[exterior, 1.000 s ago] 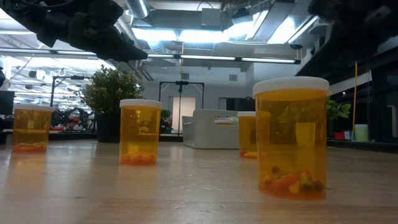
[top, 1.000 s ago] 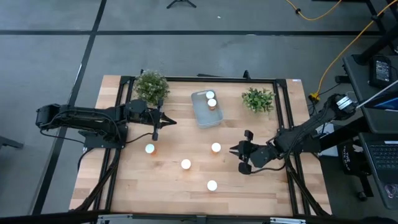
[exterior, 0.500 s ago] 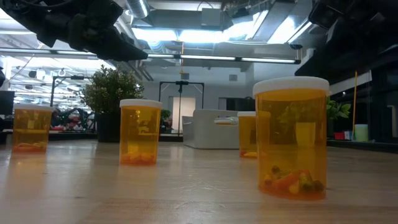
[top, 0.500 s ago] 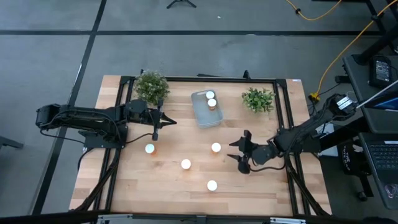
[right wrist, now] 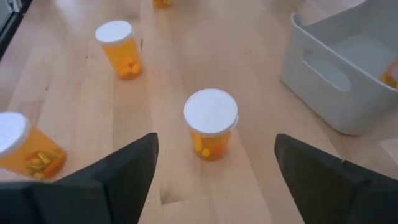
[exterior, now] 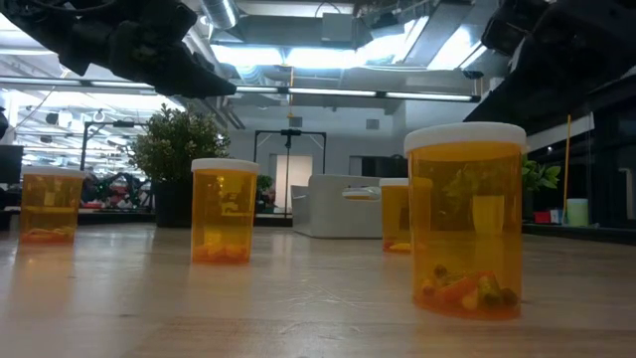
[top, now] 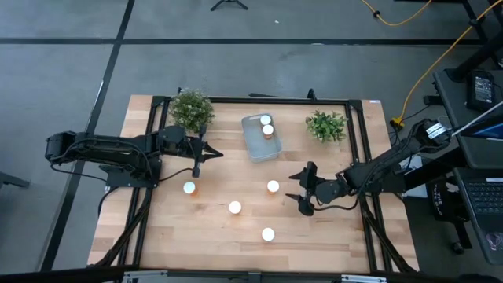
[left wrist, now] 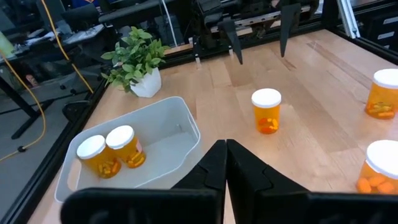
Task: Pick and place pill bottles into a basket
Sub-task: Put the orange pill bottle into the gray bin
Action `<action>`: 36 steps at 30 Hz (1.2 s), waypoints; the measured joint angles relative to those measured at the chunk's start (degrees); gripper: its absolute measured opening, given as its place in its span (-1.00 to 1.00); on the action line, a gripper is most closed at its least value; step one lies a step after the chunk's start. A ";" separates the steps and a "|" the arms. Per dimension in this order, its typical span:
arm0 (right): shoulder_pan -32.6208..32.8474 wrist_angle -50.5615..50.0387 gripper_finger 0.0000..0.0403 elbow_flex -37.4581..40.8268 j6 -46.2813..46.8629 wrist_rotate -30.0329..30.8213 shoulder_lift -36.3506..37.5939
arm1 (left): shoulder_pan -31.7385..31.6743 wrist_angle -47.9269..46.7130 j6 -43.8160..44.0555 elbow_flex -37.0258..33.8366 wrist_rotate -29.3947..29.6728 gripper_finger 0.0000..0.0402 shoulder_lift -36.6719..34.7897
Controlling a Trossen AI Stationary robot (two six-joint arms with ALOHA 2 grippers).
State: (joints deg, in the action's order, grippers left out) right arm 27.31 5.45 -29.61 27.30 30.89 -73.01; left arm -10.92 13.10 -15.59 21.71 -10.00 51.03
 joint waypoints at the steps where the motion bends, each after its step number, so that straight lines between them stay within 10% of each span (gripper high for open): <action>1: 0.00 0.01 0.61 0.00 0.86 -0.01 -0.05 | 0.00 0.00 0.00 0.00 0.02 -0.99 0.00; 20: -1.89 14.96 0.61 0.02 0.74 0.05 -19.12 | -0.02 -0.07 0.90 0.00 0.00 -0.98 0.00; 36: -7.34 17.51 0.61 -1.85 -4.49 -6.04 -20.06 | -0.02 -0.07 0.90 0.00 0.00 -0.96 0.00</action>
State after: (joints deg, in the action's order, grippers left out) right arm 19.97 22.96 -31.46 22.81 24.85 -93.08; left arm -10.94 13.04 -14.70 21.71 -10.00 51.03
